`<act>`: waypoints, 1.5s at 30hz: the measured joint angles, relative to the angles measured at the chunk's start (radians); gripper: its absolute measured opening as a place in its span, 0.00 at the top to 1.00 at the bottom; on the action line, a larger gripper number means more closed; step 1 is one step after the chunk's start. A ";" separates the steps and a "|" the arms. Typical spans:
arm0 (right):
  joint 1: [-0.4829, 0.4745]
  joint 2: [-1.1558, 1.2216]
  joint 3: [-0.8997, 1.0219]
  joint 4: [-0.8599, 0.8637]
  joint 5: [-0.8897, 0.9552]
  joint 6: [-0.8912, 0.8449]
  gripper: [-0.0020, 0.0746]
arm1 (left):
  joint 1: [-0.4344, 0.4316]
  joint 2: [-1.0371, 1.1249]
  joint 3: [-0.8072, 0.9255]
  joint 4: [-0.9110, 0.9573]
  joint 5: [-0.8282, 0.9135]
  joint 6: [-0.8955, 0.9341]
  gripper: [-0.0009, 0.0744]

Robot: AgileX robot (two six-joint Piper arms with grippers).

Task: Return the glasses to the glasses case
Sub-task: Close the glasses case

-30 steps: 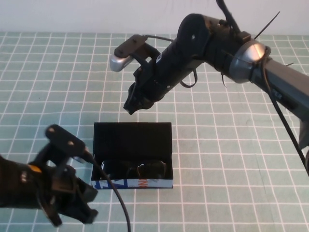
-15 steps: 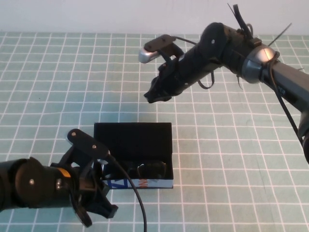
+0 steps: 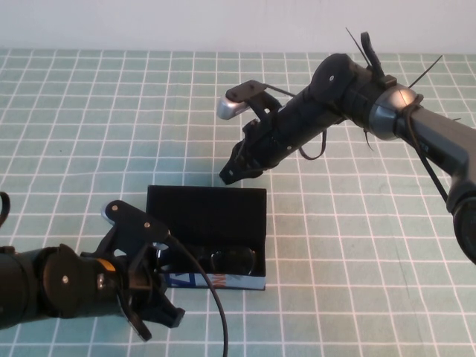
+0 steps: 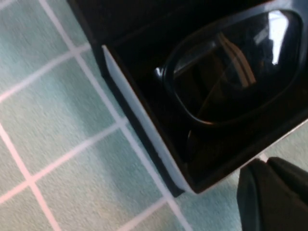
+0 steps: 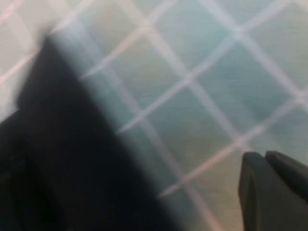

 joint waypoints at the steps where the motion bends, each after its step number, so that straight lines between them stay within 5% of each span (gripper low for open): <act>1: 0.000 0.000 0.000 0.021 0.021 -0.032 0.99 | 0.000 0.000 0.000 -0.001 -0.009 0.000 0.99; 22: 0.004 -0.002 0.000 0.139 0.192 -0.159 0.99 | 0.000 0.000 0.000 -0.002 -0.052 0.000 0.99; 45: 0.160 -0.035 0.089 0.073 0.197 -0.067 0.99 | 0.000 0.000 0.000 -0.002 -0.056 0.008 0.99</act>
